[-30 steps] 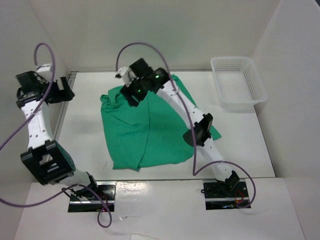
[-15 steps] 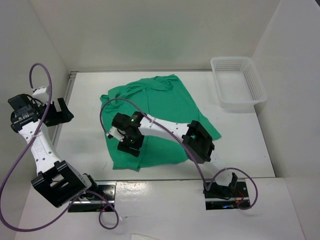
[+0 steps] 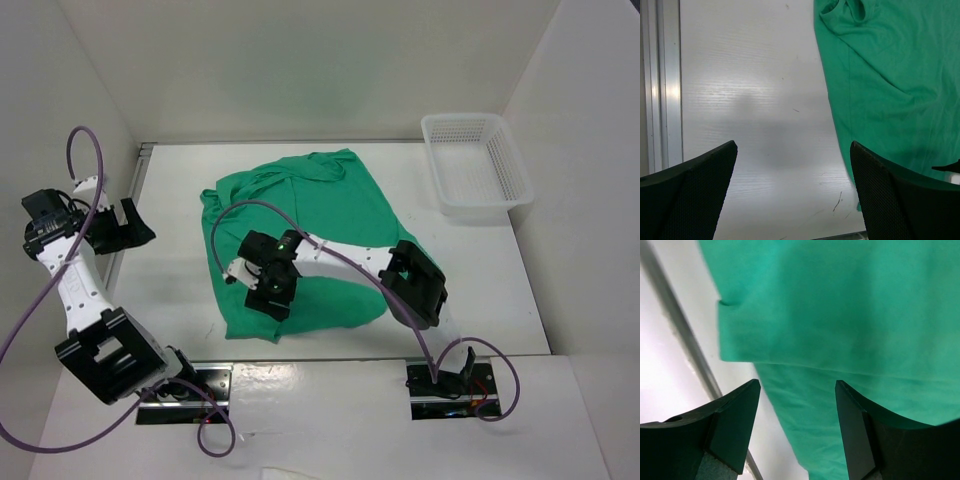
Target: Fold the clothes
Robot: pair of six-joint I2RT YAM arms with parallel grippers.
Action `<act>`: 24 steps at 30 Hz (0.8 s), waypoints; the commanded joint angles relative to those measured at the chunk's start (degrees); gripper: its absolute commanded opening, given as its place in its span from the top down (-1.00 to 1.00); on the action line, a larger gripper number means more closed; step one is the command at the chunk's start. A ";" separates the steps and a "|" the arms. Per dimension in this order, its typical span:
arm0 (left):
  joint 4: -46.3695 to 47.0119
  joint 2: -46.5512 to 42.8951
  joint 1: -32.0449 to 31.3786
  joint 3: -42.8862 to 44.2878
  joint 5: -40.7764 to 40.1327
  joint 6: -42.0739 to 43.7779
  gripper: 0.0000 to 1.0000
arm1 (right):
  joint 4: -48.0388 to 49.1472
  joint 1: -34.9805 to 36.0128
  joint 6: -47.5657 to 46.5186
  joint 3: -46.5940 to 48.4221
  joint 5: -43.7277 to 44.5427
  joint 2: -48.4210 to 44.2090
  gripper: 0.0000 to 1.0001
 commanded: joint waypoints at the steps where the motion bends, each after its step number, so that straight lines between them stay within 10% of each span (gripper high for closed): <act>1: -0.91 2.23 0.20 1.87 -0.12 2.95 -0.98 | 3.79 1.24 -1.84 0.24 -6.80 -3.13 -0.41; 24: 0.14 4.53 0.20 0.20 -0.30 4.01 -0.98 | 10.81 4.50 -5.44 -7.50 -5.68 1.60 -0.31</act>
